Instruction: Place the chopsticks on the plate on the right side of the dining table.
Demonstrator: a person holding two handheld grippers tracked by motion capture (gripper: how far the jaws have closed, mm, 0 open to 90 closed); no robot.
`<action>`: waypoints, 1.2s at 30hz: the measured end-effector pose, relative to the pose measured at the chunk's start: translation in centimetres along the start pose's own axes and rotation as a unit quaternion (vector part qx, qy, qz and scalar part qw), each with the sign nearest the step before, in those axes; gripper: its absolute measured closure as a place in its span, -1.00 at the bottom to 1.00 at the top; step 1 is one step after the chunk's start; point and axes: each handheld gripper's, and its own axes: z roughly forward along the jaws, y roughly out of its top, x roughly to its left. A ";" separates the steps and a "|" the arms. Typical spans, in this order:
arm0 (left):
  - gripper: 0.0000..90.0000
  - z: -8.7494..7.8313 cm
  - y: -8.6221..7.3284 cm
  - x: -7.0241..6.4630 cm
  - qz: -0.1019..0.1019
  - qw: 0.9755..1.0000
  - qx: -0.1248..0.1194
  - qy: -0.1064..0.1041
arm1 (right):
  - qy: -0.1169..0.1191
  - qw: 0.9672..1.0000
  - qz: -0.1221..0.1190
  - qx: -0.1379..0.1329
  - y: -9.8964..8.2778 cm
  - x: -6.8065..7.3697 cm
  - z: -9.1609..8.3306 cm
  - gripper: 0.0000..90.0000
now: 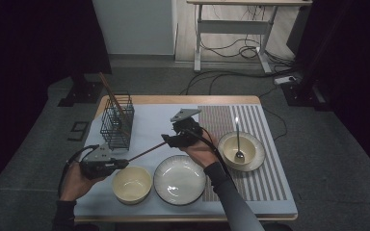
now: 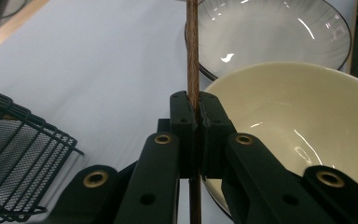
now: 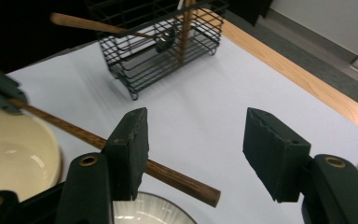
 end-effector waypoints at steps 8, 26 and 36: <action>0.91 0.0 0.2 0.3 -0.005 1.000 0.009 -0.012 | 0.034 0.998 -0.048 0.025 0.0 0.8 -0.9 -0.09; 0.91 -0.2 0.7 0.6 -0.003 0.999 0.021 -0.029 | 0.037 0.982 -0.155 0.097 -0.6 2.5 1.0 0.14; 0.91 -0.2 1.2 0.5 0.003 0.999 0.021 -0.036 | 0.025 0.976 -0.185 0.113 -1.0 2.8 1.3 0.27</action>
